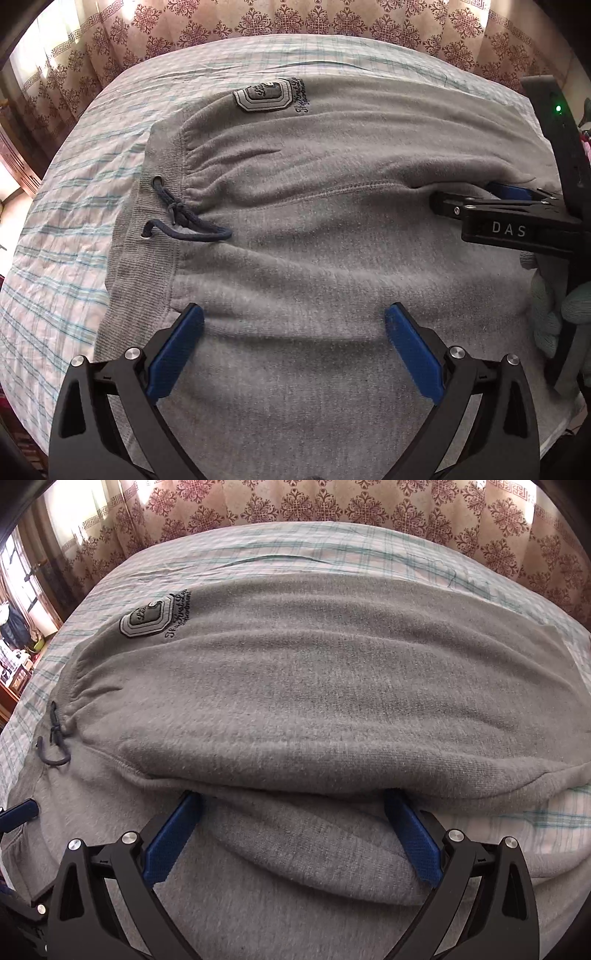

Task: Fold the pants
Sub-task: 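Bring the left gripper to the waistband near the drawstring while the right gripper hovers over the leg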

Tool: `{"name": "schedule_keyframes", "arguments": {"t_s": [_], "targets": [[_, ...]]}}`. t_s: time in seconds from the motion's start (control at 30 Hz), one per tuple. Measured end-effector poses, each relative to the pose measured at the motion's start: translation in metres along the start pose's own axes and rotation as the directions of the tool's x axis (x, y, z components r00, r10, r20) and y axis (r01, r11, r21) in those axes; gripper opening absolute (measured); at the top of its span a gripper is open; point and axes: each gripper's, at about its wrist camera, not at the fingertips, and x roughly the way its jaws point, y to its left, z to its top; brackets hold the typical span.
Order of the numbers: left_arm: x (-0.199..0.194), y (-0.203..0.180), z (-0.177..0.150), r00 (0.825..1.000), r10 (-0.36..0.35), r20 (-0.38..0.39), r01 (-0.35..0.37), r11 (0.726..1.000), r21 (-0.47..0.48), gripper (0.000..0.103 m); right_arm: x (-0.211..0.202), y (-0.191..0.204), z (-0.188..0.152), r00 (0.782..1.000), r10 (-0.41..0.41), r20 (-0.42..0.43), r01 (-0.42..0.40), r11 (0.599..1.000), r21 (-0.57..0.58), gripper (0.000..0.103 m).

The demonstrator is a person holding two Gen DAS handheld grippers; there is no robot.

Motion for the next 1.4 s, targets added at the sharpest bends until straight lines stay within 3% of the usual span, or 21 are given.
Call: {"name": "schedule_keyframes", "arguments": {"t_s": [0.17,0.33,0.5,0.9,1.1,1.4], "targets": [[0.003,0.013,0.014,1.0,0.021,0.008,-0.021,0.999,-0.034,0.1,0.005,0.003,0.0,1.0,-0.026,0.005,0.026,0.999,-0.027,0.098],[0.009,0.019,0.033,0.999,0.033,0.017,-0.032,0.998,-0.055,0.1,-0.008,-0.007,-0.002,1.0,0.02,0.01,-0.02,1.0,-0.01,0.098],[0.015,0.022,0.051,0.999,0.045,0.024,-0.044,0.997,-0.064,0.1,-0.029,-0.038,-0.001,0.999,0.026,0.031,-0.028,0.999,0.042,0.098],[0.017,0.043,0.091,0.992,0.117,0.038,-0.112,0.988,-0.11,0.1,-0.041,-0.112,0.009,0.996,-0.056,0.076,0.042,0.982,0.183,0.098],[0.028,0.043,0.113,0.986,0.16,0.046,-0.155,0.984,-0.092,0.1,-0.044,-0.113,0.028,0.99,-0.072,0.123,0.049,0.982,0.182,0.098],[0.04,0.041,0.13,0.985,0.167,0.046,-0.163,0.983,-0.078,0.1,-0.035,-0.105,0.041,0.99,-0.074,0.124,0.054,0.986,0.158,0.098]]}}
